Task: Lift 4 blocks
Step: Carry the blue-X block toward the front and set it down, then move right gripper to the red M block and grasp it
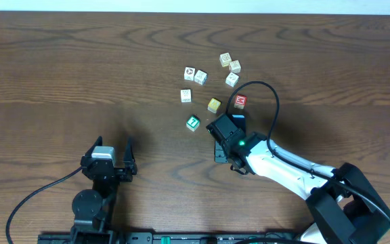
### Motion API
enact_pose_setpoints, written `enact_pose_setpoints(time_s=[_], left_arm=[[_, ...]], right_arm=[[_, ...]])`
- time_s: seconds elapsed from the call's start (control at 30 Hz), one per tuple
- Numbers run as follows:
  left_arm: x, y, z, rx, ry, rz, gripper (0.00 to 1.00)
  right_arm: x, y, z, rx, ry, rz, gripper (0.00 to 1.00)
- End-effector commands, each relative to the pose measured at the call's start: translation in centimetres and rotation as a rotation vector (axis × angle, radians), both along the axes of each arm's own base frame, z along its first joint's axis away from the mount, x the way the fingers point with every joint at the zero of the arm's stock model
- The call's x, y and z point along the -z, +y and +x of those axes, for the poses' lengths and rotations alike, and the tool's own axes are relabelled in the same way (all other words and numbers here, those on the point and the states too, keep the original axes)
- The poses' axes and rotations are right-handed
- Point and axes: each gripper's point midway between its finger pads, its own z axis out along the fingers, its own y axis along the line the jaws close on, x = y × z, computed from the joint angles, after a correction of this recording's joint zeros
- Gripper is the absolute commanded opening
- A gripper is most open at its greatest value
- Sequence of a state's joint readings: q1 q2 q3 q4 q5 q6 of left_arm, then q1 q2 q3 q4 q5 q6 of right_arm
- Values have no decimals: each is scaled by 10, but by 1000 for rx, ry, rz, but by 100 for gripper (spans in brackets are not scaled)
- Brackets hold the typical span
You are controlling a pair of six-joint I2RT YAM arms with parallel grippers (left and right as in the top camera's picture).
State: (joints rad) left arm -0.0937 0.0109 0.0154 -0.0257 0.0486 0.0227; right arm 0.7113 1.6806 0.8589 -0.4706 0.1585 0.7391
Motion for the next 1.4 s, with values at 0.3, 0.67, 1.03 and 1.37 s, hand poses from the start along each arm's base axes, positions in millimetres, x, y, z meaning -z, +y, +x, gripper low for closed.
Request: enact_pose_setpoints(time_s=[0.3, 0.67, 1.03, 1.37], left_arm=[[16, 2, -1, -14, 52, 2, 73], [16, 2, -1, -14, 52, 2, 73], [16, 2, -1, -14, 52, 2, 73], [16, 2, -1, -14, 52, 2, 73]], right_arm=[[12, -20, 2, 41, -15, -103, 46], [7, -17, 15, 22, -54, -87, 58], [-37, -1, 60, 24, -126, -15, 67], [-59, -31, 110, 152, -227, 32, 73]])
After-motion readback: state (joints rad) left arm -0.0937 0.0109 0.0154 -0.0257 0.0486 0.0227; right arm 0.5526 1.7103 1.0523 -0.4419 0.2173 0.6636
